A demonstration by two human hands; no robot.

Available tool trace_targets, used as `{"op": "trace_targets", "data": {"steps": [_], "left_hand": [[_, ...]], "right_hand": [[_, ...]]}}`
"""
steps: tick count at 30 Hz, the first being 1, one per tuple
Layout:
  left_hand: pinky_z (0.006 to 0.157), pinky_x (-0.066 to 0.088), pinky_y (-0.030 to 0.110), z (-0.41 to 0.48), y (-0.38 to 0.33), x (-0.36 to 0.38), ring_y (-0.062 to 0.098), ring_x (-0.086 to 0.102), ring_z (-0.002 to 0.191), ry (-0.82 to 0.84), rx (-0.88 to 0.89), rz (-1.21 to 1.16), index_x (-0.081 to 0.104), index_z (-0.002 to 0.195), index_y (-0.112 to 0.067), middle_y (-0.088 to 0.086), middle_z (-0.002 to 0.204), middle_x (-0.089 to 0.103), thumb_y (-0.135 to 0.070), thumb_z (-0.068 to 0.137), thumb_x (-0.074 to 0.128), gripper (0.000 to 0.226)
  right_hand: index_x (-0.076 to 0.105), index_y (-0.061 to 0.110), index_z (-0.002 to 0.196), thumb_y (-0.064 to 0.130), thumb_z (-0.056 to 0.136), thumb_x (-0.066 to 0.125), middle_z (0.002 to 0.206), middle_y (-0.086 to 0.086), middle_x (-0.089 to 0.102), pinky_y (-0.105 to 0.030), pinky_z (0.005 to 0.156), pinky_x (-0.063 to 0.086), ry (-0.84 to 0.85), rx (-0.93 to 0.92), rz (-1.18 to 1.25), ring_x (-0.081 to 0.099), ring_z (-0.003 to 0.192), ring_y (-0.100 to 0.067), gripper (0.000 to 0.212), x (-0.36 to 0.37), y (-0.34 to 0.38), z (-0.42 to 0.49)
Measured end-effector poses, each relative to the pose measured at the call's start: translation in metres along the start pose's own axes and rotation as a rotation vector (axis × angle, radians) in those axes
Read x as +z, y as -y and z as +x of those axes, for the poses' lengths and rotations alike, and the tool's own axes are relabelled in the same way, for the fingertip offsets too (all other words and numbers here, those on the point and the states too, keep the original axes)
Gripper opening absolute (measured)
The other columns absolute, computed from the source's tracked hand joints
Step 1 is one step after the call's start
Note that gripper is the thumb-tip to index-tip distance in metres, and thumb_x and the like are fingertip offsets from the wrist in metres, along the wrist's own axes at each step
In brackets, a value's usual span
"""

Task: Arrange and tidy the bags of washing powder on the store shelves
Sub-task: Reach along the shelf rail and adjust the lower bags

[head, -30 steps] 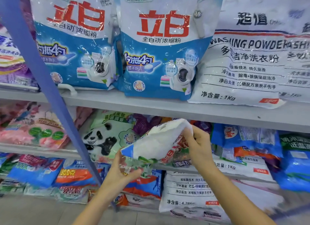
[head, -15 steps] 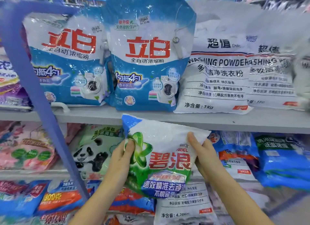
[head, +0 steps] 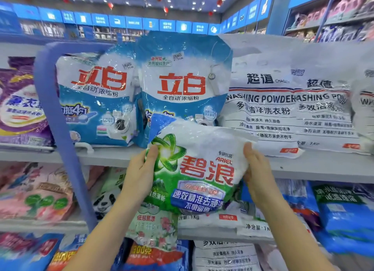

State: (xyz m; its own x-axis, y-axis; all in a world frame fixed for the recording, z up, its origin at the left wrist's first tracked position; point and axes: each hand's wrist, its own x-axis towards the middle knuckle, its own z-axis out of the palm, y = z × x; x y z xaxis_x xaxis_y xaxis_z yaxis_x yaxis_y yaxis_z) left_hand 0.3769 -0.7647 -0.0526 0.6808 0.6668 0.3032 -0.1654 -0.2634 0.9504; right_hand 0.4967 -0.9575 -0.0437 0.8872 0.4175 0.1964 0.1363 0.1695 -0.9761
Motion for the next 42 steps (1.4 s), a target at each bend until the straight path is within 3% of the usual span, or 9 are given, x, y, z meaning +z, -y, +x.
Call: {"op": "trace_targets", "data": {"steps": [4, 10, 17, 22, 26, 30, 33, 36, 42], "left_hand": [[0.057, 0.047, 0.014, 0.008, -0.009, -0.001, -0.005, 0.064, 0.067, -0.139, -0.097, -0.135, 0.060, 0.079, -0.027, -0.023, 0.060, 0.067, -0.046, 0.097, 0.035, 0.036], [0.081, 0.054, 0.038, 0.015, -0.016, 0.005, 0.011, 0.068, 0.075, -0.234, -0.158, -0.246, 0.061, 0.083, -0.027, -0.012, 0.074, 0.072, -0.047, 0.098, 0.036, 0.035], [0.086, 0.053, 0.048, 0.019, -0.018, 0.007, 0.018, 0.071, 0.080, -0.313, -0.159, -0.321, 0.065, 0.084, -0.024, -0.008, 0.073, 0.074, -0.045, 0.098, 0.037, 0.038], [0.087, 0.052, 0.044, 0.015, -0.029, 0.009, 0.018, 0.068, 0.081, -0.341, -0.102, -0.268, 0.063, 0.080, -0.025, -0.011, 0.067, 0.072, -0.044, 0.099, 0.035, 0.038], [0.079, 0.050, 0.032, 0.009, -0.035, 0.008, 0.013, 0.066, 0.082, -0.356, 0.017, -0.133, 0.061, 0.079, -0.026, -0.009, 0.074, 0.070, -0.044, 0.099, 0.031, 0.041], [0.076, 0.050, 0.029, 0.000, -0.035, 0.018, 0.010, 0.067, 0.079, -0.278, 0.120, -0.025, 0.060, 0.075, -0.005, 0.000, 0.072, 0.071, -0.057, 0.095, 0.031, 0.062], [0.055, 0.036, 0.016, -0.011, -0.036, 0.023, 0.004, 0.045, 0.055, -0.224, 0.280, 0.053, 0.039, 0.061, -0.003, 0.000, 0.055, 0.046, -0.063, 0.091, 0.031, 0.068], [0.051, 0.032, 0.019, -0.015, -0.035, 0.020, 0.009, 0.041, 0.054, -0.192, 0.333, 0.112, 0.039, 0.062, -0.002, 0.009, 0.055, 0.043, -0.066, 0.086, 0.032, 0.069], [0.046, 0.020, 0.018, -0.028, -0.030, -0.007, 0.003, 0.026, 0.045, -0.298, 0.187, 0.164, 0.030, 0.060, -0.014, -0.006, 0.047, 0.030, -0.049, 0.094, 0.031, 0.049]], "right_hand": [[0.062, 0.020, 0.109, 0.065, 0.078, 0.056, 0.104, -0.009, 0.069, -0.037, 0.068, 0.058, 0.263, 0.069, -0.127, 0.068, 0.088, -0.025, 0.055, 0.003, -0.021, -0.020], [0.062, 0.009, 0.097, 0.019, 0.094, 0.053, 0.054, -0.006, 0.058, -0.024, 0.042, 0.041, 0.106, -0.130, -0.219, 0.047, 0.039, -0.017, 0.014, 0.014, -0.022, -0.022], [0.056, -0.007, 0.073, 0.009, 0.091, 0.055, 0.055, -0.012, 0.063, -0.024, 0.045, 0.043, -0.053, -0.163, -0.059, 0.049, 0.038, -0.017, 0.024, 0.006, -0.025, -0.027], [0.062, 0.019, 0.078, 0.021, 0.087, 0.063, 0.063, -0.001, 0.063, -0.022, 0.055, 0.042, -0.062, -0.205, -0.081, 0.051, 0.056, -0.010, 0.009, -0.003, -0.039, -0.034], [0.055, 0.037, 0.101, 0.072, 0.055, 0.070, 0.085, 0.016, 0.060, -0.020, 0.069, 0.045, 0.026, -0.181, -0.089, 0.058, 0.079, -0.012, 0.061, -0.022, -0.032, -0.021], [0.041, 0.041, 0.126, 0.083, 0.038, 0.068, 0.122, 0.012, 0.060, -0.018, 0.081, 0.052, 0.227, -0.105, -0.037, 0.059, 0.111, -0.005, 0.101, -0.014, -0.008, -0.005], [0.056, 0.019, 0.110, 0.072, 0.027, 0.081, 0.095, -0.003, 0.074, -0.031, 0.060, 0.058, 0.181, 0.080, 0.178, 0.072, 0.082, -0.022, 0.101, 0.001, -0.005, 0.002], [0.054, 0.005, 0.108, 0.047, 0.055, 0.079, 0.084, -0.010, 0.073, -0.036, 0.053, 0.058, 0.109, 0.143, 0.297, 0.071, 0.068, -0.024, 0.072, 0.011, -0.012, 0.003], [0.059, 0.004, 0.101, 0.068, 0.020, 0.083, 0.080, -0.009, 0.074, -0.039, 0.052, 0.057, 0.160, 0.157, 0.296, 0.071, 0.069, -0.029, 0.106, 0.040, -0.018, 0.000]]}}
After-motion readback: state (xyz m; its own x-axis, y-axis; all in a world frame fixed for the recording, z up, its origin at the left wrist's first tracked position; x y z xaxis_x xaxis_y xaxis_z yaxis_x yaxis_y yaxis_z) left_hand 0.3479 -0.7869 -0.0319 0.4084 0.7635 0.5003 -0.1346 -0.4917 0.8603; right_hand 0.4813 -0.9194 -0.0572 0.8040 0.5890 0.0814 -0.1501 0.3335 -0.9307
